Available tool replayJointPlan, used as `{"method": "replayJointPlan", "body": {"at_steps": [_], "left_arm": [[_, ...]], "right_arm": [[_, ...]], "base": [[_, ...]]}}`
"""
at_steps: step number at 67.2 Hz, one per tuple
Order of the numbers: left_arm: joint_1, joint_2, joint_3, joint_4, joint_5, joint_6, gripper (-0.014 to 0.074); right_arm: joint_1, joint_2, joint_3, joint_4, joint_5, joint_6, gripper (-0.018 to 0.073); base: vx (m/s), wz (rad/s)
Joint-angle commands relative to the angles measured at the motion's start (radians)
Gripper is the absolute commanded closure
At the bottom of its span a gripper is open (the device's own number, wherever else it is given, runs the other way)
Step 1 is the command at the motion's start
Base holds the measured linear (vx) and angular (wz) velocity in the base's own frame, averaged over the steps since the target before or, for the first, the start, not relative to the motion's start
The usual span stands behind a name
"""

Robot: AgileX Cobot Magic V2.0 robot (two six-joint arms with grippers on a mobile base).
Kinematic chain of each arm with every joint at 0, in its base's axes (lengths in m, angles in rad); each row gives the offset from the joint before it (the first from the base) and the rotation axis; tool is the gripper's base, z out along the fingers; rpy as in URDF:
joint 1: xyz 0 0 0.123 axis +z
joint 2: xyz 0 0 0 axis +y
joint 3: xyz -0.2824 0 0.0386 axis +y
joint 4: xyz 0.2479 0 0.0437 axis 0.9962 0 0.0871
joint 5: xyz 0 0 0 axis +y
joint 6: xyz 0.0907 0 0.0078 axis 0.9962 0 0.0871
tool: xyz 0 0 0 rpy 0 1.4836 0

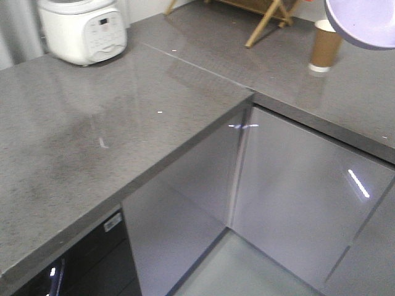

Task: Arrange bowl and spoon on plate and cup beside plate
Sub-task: 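Drive the base holding both items toward the counter with the blue plate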

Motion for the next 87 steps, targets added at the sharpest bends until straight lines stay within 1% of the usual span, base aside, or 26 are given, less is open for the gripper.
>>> {"method": "replayJointPlan", "body": {"at_steps": [1,87], "left_arm": [[-0.005,-0.031,-0.022,-0.012,-0.07,-0.003,0.0603],[-0.005,-0.031,-0.022,-0.012,-0.07,-0.003,0.0603]], "right_arm": [[-0.003,-0.027,-0.026,0.009,-0.082,-0.007,0.0566],[-0.003,-0.027,-0.026,0.009,-0.082,-0.007,0.0566]], "base": [[-0.03,-0.47],[0.04,-0.43]]}}
